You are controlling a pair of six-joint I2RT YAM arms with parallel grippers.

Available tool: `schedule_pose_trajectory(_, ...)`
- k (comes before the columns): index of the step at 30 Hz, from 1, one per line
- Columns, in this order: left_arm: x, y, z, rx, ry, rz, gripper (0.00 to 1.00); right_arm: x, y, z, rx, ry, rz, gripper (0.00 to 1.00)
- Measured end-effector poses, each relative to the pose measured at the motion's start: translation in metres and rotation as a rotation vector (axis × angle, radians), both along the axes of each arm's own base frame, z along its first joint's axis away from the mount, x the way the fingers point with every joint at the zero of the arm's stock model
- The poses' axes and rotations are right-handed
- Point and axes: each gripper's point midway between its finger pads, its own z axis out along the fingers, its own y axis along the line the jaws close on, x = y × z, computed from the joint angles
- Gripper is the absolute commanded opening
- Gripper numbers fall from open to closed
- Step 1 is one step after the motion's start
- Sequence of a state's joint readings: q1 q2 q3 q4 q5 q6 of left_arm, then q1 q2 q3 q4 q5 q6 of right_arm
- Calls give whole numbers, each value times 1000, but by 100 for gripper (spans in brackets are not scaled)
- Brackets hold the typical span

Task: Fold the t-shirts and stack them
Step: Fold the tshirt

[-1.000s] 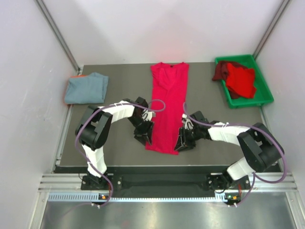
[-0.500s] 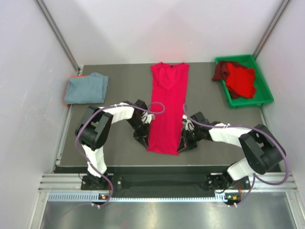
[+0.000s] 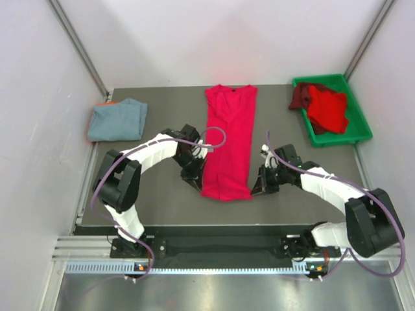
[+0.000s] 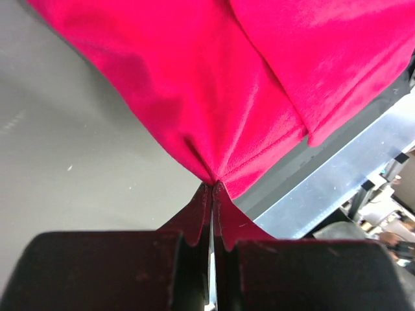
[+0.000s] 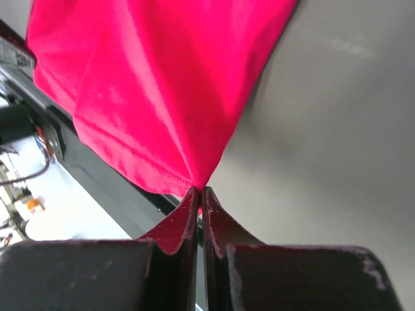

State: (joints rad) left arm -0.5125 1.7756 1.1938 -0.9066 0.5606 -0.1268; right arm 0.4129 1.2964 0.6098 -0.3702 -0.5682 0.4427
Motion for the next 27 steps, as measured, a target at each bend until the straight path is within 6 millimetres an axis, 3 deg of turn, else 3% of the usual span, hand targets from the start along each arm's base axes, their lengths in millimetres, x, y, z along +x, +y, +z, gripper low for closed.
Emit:
schedule_pose_trajectory(8,27,-12,33,-52,-117,-46,0,44,-7,44,36,-152,-42,0)
schedule_pose_trajectory(13,61,-30,52,-92,-199,-66,0,73,0,75,76,-239,-44,0)
schedule_pose_trajectory(21,104,-45,56,-97,-261,-59,0,112,2,84,87,-252,-74,0)
schedule_pose_trajectory(27,145,-41,49,-93,-270,-5,0,153,0,91,88,-271,-109,0)
